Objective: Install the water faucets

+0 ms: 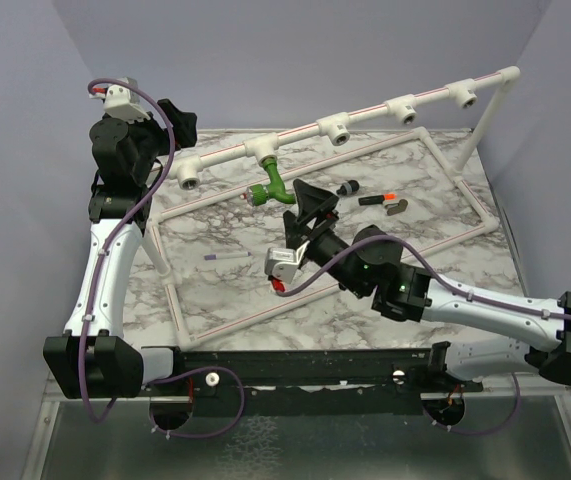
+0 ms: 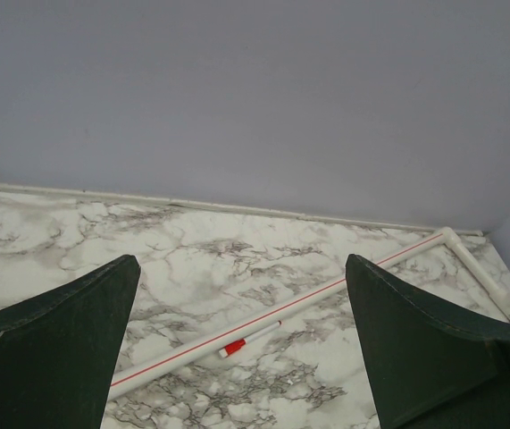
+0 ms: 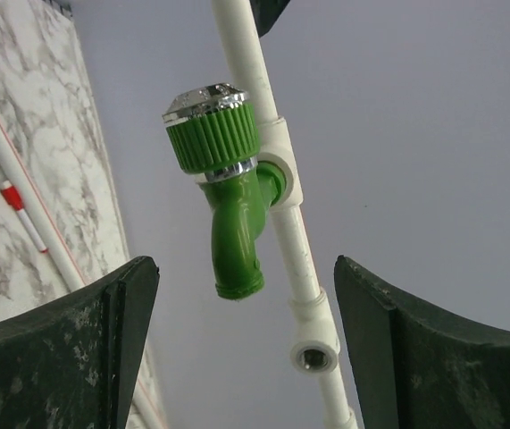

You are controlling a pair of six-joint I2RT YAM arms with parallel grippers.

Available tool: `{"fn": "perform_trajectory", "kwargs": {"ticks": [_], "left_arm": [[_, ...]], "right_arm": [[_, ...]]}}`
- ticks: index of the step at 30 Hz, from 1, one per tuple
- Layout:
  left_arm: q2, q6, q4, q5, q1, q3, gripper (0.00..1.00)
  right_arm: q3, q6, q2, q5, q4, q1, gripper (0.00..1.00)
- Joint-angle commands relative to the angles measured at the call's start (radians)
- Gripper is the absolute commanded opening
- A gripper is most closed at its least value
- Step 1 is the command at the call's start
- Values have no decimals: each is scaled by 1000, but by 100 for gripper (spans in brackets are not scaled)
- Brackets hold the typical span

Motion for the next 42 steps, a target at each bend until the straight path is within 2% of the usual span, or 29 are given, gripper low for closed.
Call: {"fn": "perform_trajectory", "kwargs": {"ticks": [1, 7, 23, 27, 32, 35, 36, 42], "left_arm": [[64, -4, -186, 17, 5, -79, 99], [64, -4, -187, 20, 5, -79, 99], [62, -6, -186, 22, 5, -79, 99], [62, -5, -186, 22, 5, -79, 99], [65, -7, -187, 25, 5, -78, 99], [68, -9, -186, 29, 5, -78, 99], [69, -9, -186, 29, 5, -78, 99], [69, -7, -186, 29, 5, -78, 99]], "right_arm": [[9, -173, 51, 40, 131, 2, 84], [24, -243, 138, 88, 243, 2, 82], [111, -252, 278, 149, 310, 2, 65], [125, -221, 294, 160, 317, 2, 53], [121, -156, 308, 199, 357, 2, 26], [117, -94, 316, 233, 399, 2, 5], [116, -62, 319, 241, 411, 3, 1], [101, 186, 342, 285, 507, 14, 1]]}}
